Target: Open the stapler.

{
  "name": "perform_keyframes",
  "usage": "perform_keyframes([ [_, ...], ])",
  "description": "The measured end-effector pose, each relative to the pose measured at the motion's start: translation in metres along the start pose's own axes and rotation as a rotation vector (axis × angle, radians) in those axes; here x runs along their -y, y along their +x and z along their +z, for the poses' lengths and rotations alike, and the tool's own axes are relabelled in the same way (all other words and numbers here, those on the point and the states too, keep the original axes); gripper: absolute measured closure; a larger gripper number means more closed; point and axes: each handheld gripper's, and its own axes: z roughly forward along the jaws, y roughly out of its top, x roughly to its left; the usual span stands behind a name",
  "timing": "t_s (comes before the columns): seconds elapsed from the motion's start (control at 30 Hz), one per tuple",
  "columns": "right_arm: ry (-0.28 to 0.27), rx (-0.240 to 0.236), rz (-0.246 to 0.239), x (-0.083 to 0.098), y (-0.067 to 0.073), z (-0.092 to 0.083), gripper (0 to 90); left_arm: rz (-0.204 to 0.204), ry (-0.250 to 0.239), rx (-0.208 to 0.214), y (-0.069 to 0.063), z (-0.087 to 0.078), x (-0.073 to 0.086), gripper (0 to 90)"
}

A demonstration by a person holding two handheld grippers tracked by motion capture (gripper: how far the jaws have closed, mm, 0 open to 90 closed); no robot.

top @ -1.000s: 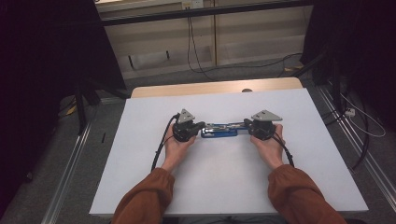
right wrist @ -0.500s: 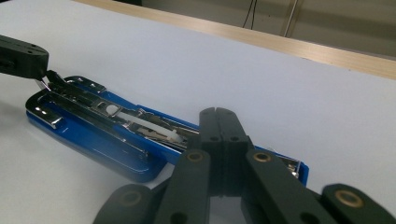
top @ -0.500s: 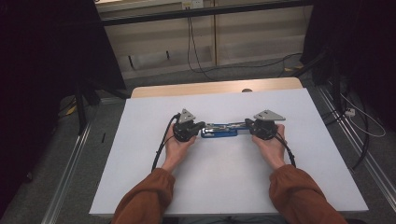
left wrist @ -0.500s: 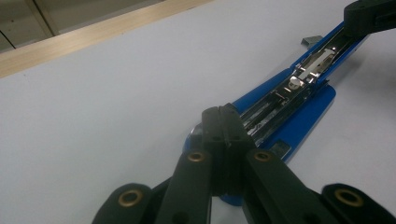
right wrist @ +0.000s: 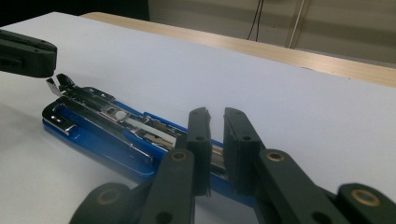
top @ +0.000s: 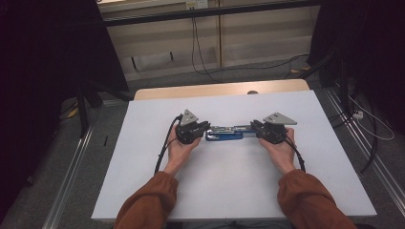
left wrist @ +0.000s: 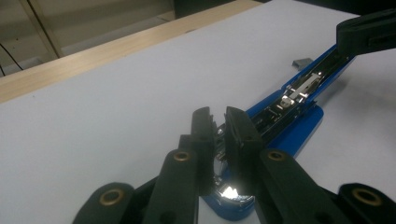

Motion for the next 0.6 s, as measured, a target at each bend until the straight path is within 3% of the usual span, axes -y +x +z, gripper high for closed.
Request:
perform_keyframes([
  [0.2,-0.005,-0.033,-0.002,-0.0008,0.0005,-0.0003,71.2,-0.034,-0.008,-0.008,-0.0009,-0.0006,0.0003,62.6],
  [0.23,-0.005,-0.033,-0.002,-0.0008,0.0005,-0.0003,71.2,-0.037,-0.006,-0.013,-0.0020,-0.0006,-0.0002,62.6],
  [0.4,-0.016,-0.020,-0.006,-0.0030,0.0019,-0.0008,54.2,-0.037,-0.005,-0.031,-0.0040,-0.0014,-0.0023,44.3],
  [0.47,-0.015,-0.027,0.000,-0.0029,0.0013,-0.0002,50.4,-0.050,0.006,-0.036,-0.0020,-0.0017,-0.0018,39.7],
  [0.5,-0.016,-0.025,0.001,-0.0029,0.0012,0.0002,46.9,-0.037,0.026,-0.061,-0.0012,-0.0020,-0.0011,36.3],
  [0.6,-0.025,-0.033,0.009,-0.0039,0.0010,0.0015,38.3,-0.045,0.037,-0.059,-0.0001,-0.0027,-0.0008,26.5],
])
